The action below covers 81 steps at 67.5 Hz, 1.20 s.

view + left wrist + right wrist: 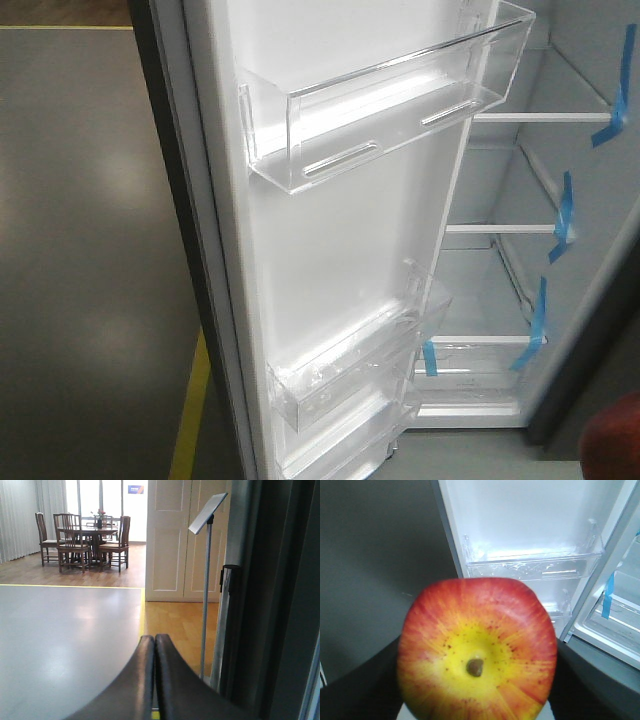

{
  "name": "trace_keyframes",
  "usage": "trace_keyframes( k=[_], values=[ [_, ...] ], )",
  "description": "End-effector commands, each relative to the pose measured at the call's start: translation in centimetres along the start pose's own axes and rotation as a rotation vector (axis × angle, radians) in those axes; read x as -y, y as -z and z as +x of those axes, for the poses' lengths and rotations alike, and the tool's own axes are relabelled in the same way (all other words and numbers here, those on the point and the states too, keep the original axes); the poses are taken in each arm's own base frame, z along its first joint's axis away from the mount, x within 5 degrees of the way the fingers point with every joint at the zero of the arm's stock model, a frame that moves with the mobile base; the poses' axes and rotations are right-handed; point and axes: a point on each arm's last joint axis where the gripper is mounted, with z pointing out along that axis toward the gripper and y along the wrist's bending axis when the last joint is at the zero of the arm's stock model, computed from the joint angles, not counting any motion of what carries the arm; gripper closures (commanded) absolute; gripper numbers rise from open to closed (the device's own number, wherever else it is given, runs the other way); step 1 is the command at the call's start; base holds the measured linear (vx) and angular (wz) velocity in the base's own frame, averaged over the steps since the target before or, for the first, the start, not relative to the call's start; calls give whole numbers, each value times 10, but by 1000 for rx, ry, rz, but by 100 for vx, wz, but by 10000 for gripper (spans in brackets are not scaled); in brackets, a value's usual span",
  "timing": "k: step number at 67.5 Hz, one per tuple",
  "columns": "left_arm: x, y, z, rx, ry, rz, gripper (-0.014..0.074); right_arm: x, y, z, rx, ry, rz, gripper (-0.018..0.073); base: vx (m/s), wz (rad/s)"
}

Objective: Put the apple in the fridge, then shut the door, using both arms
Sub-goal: 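Move the held apple toward the refrigerator shelves with the right gripper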

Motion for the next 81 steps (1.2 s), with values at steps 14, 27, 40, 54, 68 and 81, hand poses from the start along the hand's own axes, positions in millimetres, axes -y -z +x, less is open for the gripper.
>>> trace_keyframes(
  k=[14,27,40,54,68,81],
  values=[
    [-1,1,0,67,15,-3,602,-1,4,-11,82,6,-5,363,3,-3],
    [-1,1,0,67,15,-3,602,-1,4,-11,82,6,-5,363,0,-1],
    [-1,1,0,67,15,-3,602,-1,4,-11,82,6,-5,363,0,0],
    [-1,1,0,67,15,-3,602,-1,4,-11,82,6,-5,363,0,-1],
    [-1,1,0,67,15,-3,602,-1,4,-11,82,6,-5,363,0,0],
    [-1,1,0,67,15,-3,602,-1,4,-11,82,6,-5,363,0,0]
  ],
)
